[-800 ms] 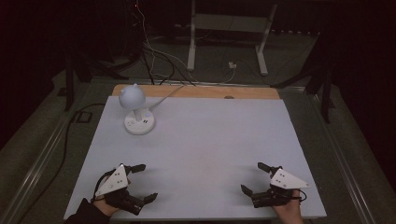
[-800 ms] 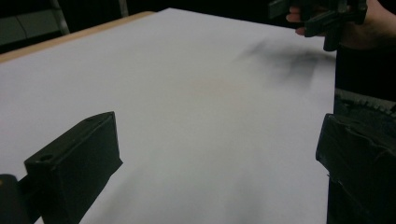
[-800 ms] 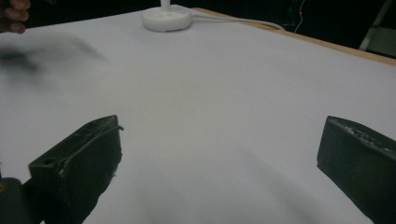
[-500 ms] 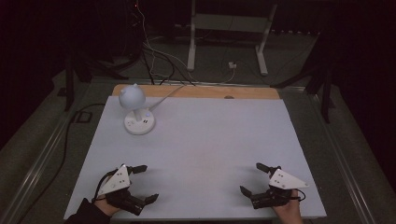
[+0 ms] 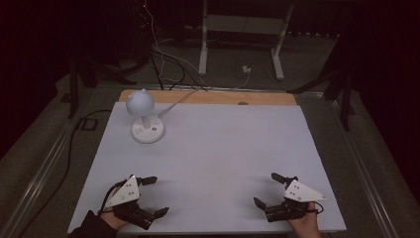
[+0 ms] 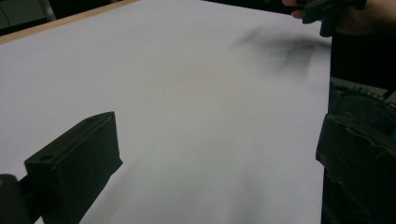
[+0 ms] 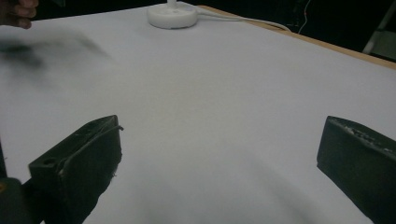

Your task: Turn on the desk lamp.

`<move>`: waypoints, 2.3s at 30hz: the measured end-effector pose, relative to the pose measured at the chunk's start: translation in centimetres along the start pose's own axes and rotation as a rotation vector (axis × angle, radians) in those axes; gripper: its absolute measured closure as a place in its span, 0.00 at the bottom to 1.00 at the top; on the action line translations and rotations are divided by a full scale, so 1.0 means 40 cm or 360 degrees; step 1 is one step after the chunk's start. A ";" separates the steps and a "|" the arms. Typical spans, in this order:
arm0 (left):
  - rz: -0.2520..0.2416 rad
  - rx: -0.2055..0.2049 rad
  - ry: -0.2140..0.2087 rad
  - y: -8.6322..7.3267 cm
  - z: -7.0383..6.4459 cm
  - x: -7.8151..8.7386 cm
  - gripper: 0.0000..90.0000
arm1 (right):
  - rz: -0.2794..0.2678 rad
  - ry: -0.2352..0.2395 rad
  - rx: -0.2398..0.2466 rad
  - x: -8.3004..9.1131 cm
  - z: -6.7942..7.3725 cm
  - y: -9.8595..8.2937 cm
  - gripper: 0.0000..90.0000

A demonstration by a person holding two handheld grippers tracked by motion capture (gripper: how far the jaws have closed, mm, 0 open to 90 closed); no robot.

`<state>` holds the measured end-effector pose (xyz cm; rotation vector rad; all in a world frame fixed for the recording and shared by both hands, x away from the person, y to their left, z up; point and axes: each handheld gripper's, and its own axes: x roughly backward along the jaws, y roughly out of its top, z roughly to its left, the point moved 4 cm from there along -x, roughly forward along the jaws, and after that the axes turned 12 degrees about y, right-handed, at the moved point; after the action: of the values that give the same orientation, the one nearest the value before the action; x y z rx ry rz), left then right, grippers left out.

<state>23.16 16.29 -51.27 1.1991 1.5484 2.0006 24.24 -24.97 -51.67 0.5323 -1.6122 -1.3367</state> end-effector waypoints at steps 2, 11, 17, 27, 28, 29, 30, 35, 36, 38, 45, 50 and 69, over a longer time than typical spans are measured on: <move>0.0026 -0.0016 -0.0010 -0.004 -0.005 -0.003 0.00 | -0.0027 -0.0026 -0.0009 0.004 -0.002 0.004 0.00; 0.0027 -0.0030 -0.0069 0.009 -0.019 -0.004 0.00 | -0.0044 -0.0012 -0.0004 0.005 0.002 0.009 0.00; -0.0016 -0.0026 -0.0084 0.039 -0.023 0.003 0.00 | -0.0047 -0.0006 -0.0003 0.004 0.006 0.010 0.00; -0.0061 -0.0011 -0.0059 0.084 -0.012 0.015 0.00 | -0.0056 -0.0013 -0.0009 0.004 0.007 0.011 0.00; -0.0061 -0.0011 -0.0059 0.084 -0.012 0.015 0.00 | -0.0055 -0.0013 -0.0010 0.004 0.007 0.011 0.00; -0.0058 -0.0005 -0.0044 0.091 -0.005 0.016 0.00 | -0.0056 -0.0012 -0.0012 0.004 0.007 0.010 0.00; -0.0065 -0.0010 -0.0038 0.095 -0.001 0.017 0.00 | -0.0054 -0.0011 -0.0011 0.003 0.006 0.010 0.00; -0.0079 0.0010 0.0025 0.111 0.019 0.016 0.00 | -0.0033 -0.0009 -0.0014 0.000 0.006 0.006 0.00; -0.0077 0.0010 0.0041 0.115 0.023 0.016 0.00 | -0.0034 -0.0006 -0.0017 0.000 0.006 0.006 0.00; -0.0089 0.0017 0.0054 0.121 0.030 0.016 0.00 | -0.0034 -0.0009 -0.0015 0.000 0.006 0.006 0.00; -0.0090 0.0044 0.0107 0.140 0.052 0.012 0.00 | -0.0042 -0.0007 -0.0016 0.002 0.005 0.007 0.00; -0.0098 0.0081 0.0145 0.156 0.073 0.008 0.00 | -0.0039 0.0001 -0.0021 0.001 0.005 0.005 0.00; -0.0073 0.0207 0.0482 0.180 0.172 -0.018 0.00 | -0.0046 -0.0003 -0.0024 0.003 0.004 0.007 0.00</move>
<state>30.52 17.57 -44.64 0.9264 1.8559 2.1574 24.11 -24.91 -51.37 0.5475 -1.6002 -1.3701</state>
